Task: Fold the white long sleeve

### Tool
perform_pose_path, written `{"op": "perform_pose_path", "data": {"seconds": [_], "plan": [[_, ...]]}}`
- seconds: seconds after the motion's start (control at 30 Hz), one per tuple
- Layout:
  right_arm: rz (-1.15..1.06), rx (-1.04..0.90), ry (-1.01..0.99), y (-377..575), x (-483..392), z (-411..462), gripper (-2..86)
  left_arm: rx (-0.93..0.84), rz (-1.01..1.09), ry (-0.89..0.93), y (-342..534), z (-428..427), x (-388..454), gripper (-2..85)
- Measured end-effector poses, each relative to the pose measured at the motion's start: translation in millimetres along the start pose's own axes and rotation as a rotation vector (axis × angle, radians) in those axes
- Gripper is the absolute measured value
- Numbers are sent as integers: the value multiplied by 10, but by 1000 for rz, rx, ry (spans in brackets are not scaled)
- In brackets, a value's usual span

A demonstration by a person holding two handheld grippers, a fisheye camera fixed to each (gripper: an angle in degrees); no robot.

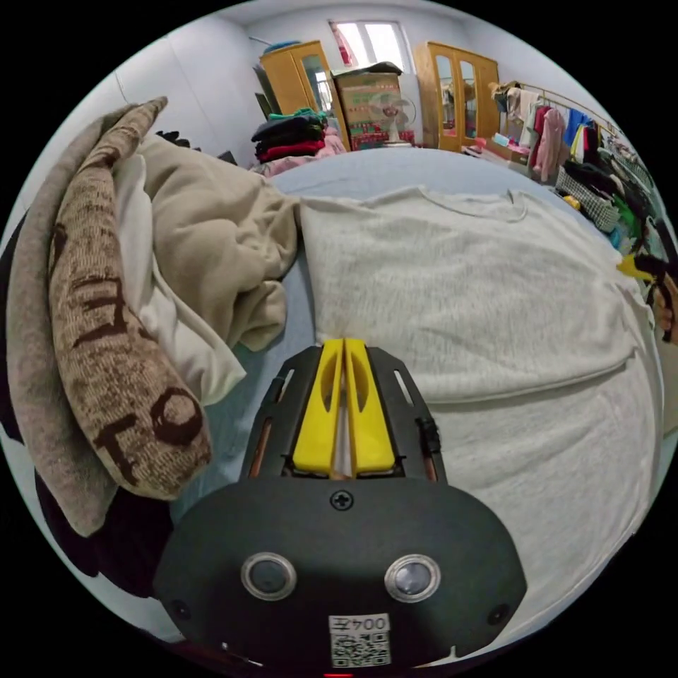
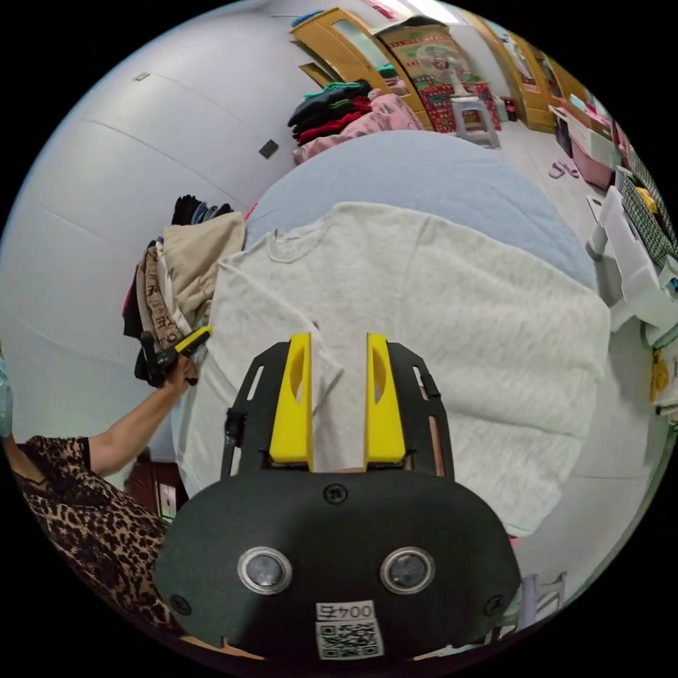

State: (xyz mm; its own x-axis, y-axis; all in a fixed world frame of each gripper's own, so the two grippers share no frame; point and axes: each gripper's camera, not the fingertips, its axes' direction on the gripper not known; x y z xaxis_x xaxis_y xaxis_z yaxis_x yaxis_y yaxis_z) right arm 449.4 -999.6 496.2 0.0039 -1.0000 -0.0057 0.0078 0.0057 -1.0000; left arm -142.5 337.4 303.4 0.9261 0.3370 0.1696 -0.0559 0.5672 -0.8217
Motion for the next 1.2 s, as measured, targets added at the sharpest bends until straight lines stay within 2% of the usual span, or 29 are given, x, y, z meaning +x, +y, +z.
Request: {"op": "perform_pose_path", "data": {"seconds": [0.3, 0.4, 0.53, 0.7, 0.8, 0.83, 1.0, 1.13, 1.2], "plan": [[-80, -43, -16, 119, -510, 387, 92, -8, -10, 29, 110, 7, -118, 2], [-121, -97, -1, 147, -755, 459, 37, -9, 8, -11, 138, 3, -64, 2], [-244, -91, 215, 157, -1249, 457, 18, -11, 7, -10, 171, 11, -101, 3], [-193, -71, 175, 204, -1234, 482, 43, -12, -9, 27, 192, 30, -214, 4], [-150, -36, 255, 347, -1394, 306, 80, -13, -4, 14, 189, 39, -217, 7], [-145, -25, 259, 426, -1498, 218, 103, -13, 2, 2, 184, 41, -205, 8], [-189, 34, 256, 728, -2257, 48, 114, -1, -13, 8, 165, 0, -276, 31], [-172, 29, 159, 873, -2912, 338, 113, 1, -141, 76, 147, -366, -432, 105], [-160, 4, 136, 943, -3196, 597, 112, -34, -212, 101, 210, -590, -445, 113]]}}
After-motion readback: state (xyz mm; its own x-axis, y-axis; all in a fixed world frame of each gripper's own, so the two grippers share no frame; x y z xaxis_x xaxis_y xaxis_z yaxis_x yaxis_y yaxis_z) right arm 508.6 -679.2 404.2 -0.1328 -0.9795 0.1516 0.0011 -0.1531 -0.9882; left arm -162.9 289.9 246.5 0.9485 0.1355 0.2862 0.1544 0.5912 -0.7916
